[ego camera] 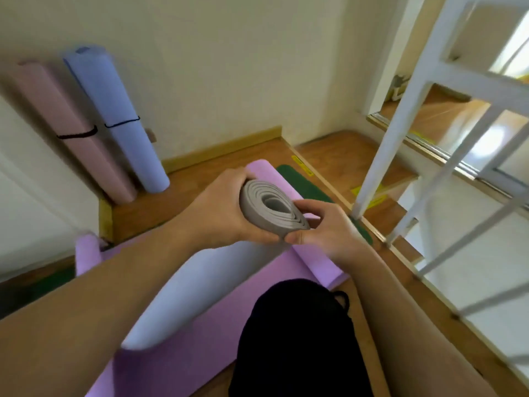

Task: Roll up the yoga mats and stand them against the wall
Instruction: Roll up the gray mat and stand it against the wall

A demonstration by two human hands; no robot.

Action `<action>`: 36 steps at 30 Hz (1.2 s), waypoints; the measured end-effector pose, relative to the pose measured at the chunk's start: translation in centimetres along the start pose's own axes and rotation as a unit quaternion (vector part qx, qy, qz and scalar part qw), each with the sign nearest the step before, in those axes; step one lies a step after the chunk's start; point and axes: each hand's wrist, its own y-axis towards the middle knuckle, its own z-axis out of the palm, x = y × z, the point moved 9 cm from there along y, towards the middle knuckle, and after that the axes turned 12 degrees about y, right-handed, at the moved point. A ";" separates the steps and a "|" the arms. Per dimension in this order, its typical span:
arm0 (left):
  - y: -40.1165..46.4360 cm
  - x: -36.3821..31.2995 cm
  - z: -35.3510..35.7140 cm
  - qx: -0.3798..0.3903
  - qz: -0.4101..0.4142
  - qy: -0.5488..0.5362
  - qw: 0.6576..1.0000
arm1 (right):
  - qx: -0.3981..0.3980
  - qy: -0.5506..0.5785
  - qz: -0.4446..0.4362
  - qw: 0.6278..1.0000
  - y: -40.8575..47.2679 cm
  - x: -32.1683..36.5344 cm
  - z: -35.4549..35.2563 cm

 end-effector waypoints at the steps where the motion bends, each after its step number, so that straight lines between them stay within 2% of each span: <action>1: 1.0 0.2 3.1 0.027 -0.006 0.006 1.000 | -0.005 0.013 0.018 1.000 -0.3 -3.0 -1.3; 5: 5.2 -0.2 14.4 0.116 -0.007 0.013 0.993 | -0.063 0.092 0.090 0.990 -2.6 -12.3 -7.4; 8: 7.6 -1.9 20.8 0.170 0.013 0.062 0.983 | -0.060 0.097 0.148 0.982 -4.6 -16.8 -10.7; 12: 9.4 -2.4 26.5 0.201 0.037 0.107 0.973 | -0.121 0.103 0.262 0.952 -7.7 -24.1 -14.6; 15: 10.4 -1.8 28.3 0.209 0.033 0.102 0.972 | -0.158 -0.093 0.319 0.930 -9.8 -30.4 -16.1; 17: 10.7 -1.6 29.1 0.218 0.037 0.105 0.970 | -0.098 -0.231 0.321 0.913 -9.7 -33.7 -14.5; 20: 10.7 -1.6 29.6 0.218 0.045 0.099 0.970 | 0.009 -0.365 0.305 0.880 -8.8 -38.1 -11.3; 23: 10.7 -1.2 28.8 0.207 0.042 0.089 0.973 | 0.049 -0.487 0.289 0.823 -8.2 -39.6 -9.6; 25: 10.7 -1.0 28.1 0.207 0.042 0.085 0.974 | 0.081 -0.517 0.287 0.803 -8.3 -40.2 -8.6; 26: 10.7 -0.8 27.7 0.204 0.042 0.085 0.974 | 0.091 -0.510 0.289 0.805 -8.5 -40.4 -8.3; 28: 10.6 -0.8 26.6 0.197 0.040 0.079 0.976 | 0.054 -0.407 0.329 0.850 -9.0 -40.3 -8.4; 30: 10.2 -0.7 25.0 0.186 0.036 0.073 0.979 | -0.059 -0.184 0.407 0.893 -9.6 -39.1 -9.0; 31: 10.0 -0.6 24.2 0.180 0.032 0.069 0.981 | -0.126 -0.064 0.424 0.895 -9.7 -38.2 -9.5; 33: 9.4 -0.3 21.3 0.157 0.024 0.061 0.985 | -0.237 0.112 0.404 0.876 -9.2 -34.2 -10.7; 34: 9.0 0.0 19.5 0.143 0.018 0.056 0.988 | -0.269 0.174 0.382 0.867 -8.6 -31.7 -11.1; 36: 7.7 0.5 15.1 0.108 0.006 0.039 0.993 | -0.285 0.259 0.340 0.858 -6.4 -25.7 -11.1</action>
